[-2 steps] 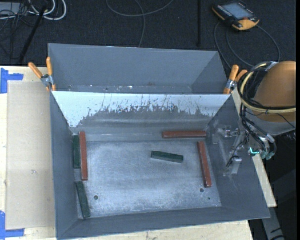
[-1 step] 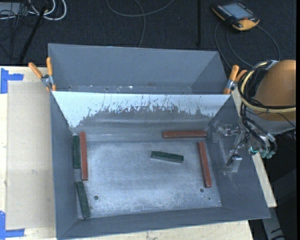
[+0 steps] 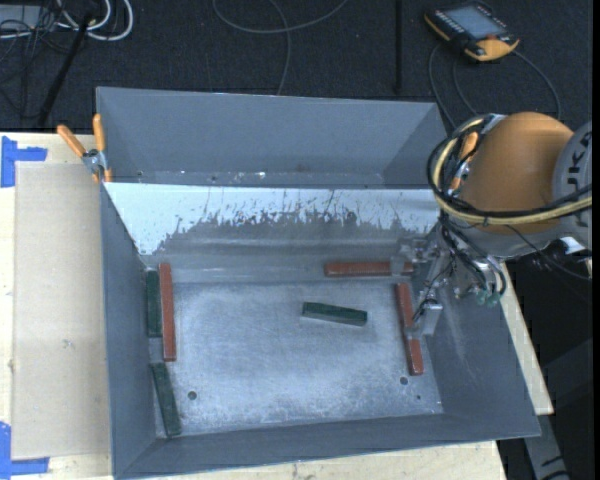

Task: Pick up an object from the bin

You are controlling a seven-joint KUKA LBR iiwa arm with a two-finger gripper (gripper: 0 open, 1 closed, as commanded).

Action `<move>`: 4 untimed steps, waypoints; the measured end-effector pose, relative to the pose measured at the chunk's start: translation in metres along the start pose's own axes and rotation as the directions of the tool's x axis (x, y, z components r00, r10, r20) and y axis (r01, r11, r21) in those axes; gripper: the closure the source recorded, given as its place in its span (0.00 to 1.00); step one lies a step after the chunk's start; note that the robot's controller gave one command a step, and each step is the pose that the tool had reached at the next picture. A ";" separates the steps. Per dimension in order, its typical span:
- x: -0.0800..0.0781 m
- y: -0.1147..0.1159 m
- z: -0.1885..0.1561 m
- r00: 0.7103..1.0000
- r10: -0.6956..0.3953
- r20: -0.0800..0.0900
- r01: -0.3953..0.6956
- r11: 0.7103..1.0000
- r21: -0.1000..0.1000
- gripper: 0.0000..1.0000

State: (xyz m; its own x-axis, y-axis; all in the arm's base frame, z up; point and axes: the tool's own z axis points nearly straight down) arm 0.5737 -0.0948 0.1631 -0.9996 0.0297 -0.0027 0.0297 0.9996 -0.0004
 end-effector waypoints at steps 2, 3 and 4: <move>-0.017 0.037 0.035 0.995 -0.104 -0.001 0.104 0.995 -0.002 0.00; -0.014 0.034 0.070 1.000 -0.001 -0.002 0.001 1.000 -0.002 0.00; -0.029 0.076 0.092 0.969 0.248 0.000 -0.248 0.969 -0.001 1.00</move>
Offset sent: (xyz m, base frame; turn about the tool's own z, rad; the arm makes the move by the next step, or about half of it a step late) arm 0.0358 0.0395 -0.0787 -0.1531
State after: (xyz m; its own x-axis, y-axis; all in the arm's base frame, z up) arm 0.6052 -0.0198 0.0708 -0.9609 0.2769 -0.0030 0.2769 0.9609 0.0012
